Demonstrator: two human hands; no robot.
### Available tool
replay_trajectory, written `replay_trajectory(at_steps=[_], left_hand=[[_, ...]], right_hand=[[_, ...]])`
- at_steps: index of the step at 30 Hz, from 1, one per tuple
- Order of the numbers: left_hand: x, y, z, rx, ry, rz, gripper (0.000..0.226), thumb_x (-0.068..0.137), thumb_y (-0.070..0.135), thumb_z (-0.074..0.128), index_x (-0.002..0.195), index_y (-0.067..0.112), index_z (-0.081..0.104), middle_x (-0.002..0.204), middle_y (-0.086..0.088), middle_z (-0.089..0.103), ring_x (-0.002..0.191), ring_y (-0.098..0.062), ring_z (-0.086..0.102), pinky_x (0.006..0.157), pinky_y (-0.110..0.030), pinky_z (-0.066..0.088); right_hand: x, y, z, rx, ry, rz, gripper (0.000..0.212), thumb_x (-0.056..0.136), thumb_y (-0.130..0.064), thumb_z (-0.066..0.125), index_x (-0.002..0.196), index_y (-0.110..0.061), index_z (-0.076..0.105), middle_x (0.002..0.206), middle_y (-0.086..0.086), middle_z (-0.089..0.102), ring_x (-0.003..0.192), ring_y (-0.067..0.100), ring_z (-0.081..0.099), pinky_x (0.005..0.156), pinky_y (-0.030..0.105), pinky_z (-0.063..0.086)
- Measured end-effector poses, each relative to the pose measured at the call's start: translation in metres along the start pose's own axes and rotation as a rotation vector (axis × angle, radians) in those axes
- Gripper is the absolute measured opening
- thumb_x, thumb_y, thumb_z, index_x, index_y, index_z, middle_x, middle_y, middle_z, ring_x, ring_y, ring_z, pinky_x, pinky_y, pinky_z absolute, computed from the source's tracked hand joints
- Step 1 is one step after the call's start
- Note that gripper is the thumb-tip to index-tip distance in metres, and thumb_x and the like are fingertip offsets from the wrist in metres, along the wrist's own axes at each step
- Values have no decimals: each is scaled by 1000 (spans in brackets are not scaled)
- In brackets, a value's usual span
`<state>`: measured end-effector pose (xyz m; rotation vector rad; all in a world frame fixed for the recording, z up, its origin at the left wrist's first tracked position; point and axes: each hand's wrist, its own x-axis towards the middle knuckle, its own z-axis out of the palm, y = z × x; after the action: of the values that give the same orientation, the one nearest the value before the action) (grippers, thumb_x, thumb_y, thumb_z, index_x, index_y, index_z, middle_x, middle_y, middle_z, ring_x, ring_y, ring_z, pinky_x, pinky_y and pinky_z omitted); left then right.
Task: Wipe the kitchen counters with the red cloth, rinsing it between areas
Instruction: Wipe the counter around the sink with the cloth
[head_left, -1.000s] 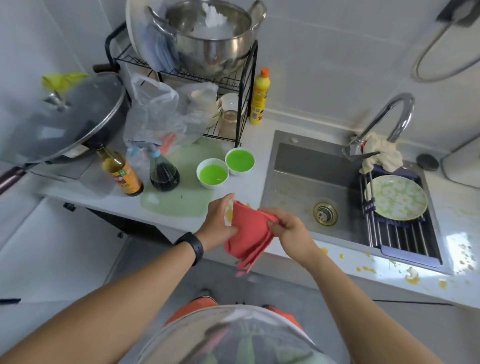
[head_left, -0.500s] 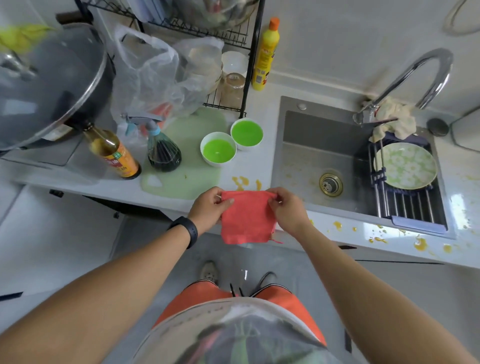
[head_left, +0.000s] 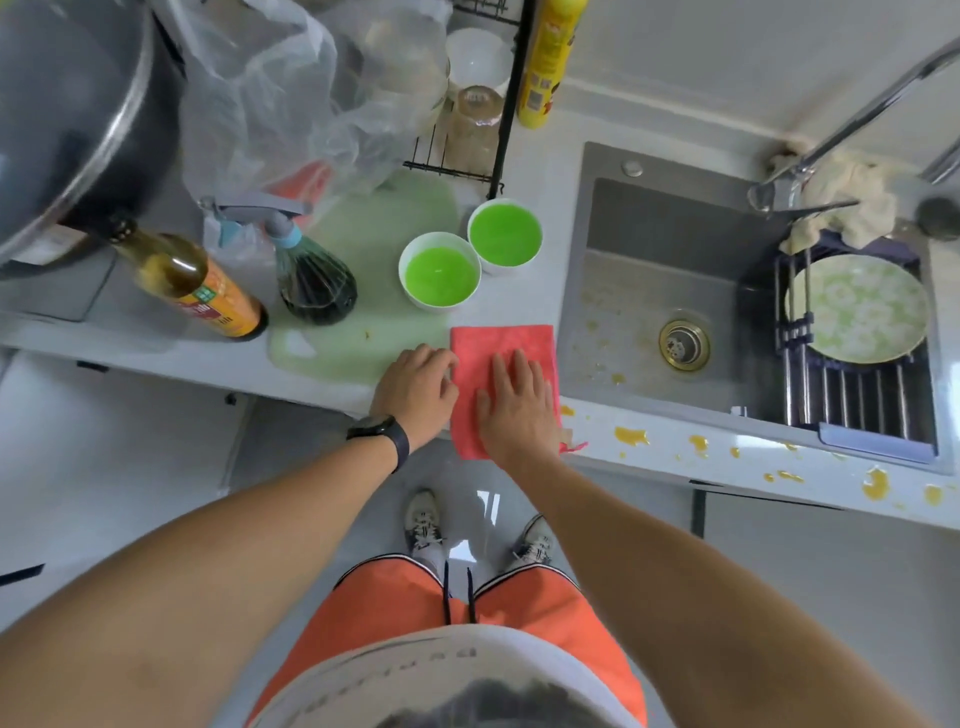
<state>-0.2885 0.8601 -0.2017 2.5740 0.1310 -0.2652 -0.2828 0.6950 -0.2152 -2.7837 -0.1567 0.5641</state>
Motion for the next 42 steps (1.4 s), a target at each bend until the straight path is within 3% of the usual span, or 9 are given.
replay_trajectory(at_steps=[4, 9, 22, 34, 36, 37, 38, 40, 42], left_hand=[[18, -27, 8, 215, 71, 231, 39, 86, 23, 48, 118, 13, 66, 111, -9, 61, 99, -35, 56, 85, -49, 52], [30, -51, 16, 342, 124, 402, 34, 86, 23, 56, 116, 10, 65, 119, -13, 60, 106, -37, 54, 96, -49, 46], [32, -56, 21, 331, 163, 371, 40, 77, 27, 64, 114, 13, 64, 122, -9, 61, 104, -33, 46, 90, -47, 40], [25, -52, 19, 423, 136, 347, 36, 84, 32, 49, 116, 15, 57, 123, -9, 54, 104, -35, 48, 87, -49, 40], [25, -50, 18, 401, 124, 330, 34, 86, 32, 48, 114, 14, 54, 124, -9, 54, 105, -35, 49, 89, -49, 41], [24, -51, 18, 379, 129, 327, 32, 87, 32, 48, 113, 14, 53, 123, -10, 54, 105, -35, 50, 89, -50, 42], [25, -52, 18, 355, 141, 323, 29, 90, 31, 47, 112, 14, 52, 121, -10, 54, 104, -36, 50, 89, -50, 42], [27, -57, 20, 291, 187, 308, 26, 95, 31, 45, 112, 14, 53, 118, -10, 55, 102, -35, 49, 89, -50, 42], [30, -60, 21, 239, 224, 289, 25, 96, 30, 43, 112, 14, 54, 116, -10, 55, 102, -35, 49, 89, -50, 41]], right_hand=[[14, 0, 23, -109, 58, -7, 68, 105, -49, 26, 166, -21, 12, 173, 11, 8, 160, 33, 5, 129, 49, 2], [36, 7, 24, -150, 173, -70, 71, 100, -48, 34, 165, -20, 23, 172, 14, 15, 159, 35, 11, 128, 53, 5], [63, 4, 22, -189, 199, -86, 73, 99, -49, 32, 165, -21, 20, 172, 14, 12, 159, 35, 7, 128, 53, 3], [14, -4, 44, -161, 155, -70, 69, 104, -51, 19, 166, -22, 8, 173, 13, 1, 160, 33, -2, 128, 50, -5], [-3, -10, 47, -143, 126, -34, 68, 105, -50, 27, 165, -20, 16, 170, 16, 14, 157, 36, 10, 128, 51, 1], [-8, -13, 46, -138, 169, -27, 65, 103, -48, 34, 160, -17, 30, 161, 19, 32, 148, 39, 28, 124, 54, 14], [-9, -16, 45, -145, 250, -36, 59, 100, -47, 42, 150, -14, 45, 143, 20, 48, 131, 40, 44, 114, 54, 29], [1, -24, 46, -169, 364, -49, 50, 95, -46, 49, 130, -12, 58, 119, 17, 56, 109, 39, 52, 97, 51, 39], [11, -29, 50, -160, 371, -57, 56, 96, -47, 44, 138, -13, 56, 134, 18, 55, 128, 39, 48, 109, 53, 35]])
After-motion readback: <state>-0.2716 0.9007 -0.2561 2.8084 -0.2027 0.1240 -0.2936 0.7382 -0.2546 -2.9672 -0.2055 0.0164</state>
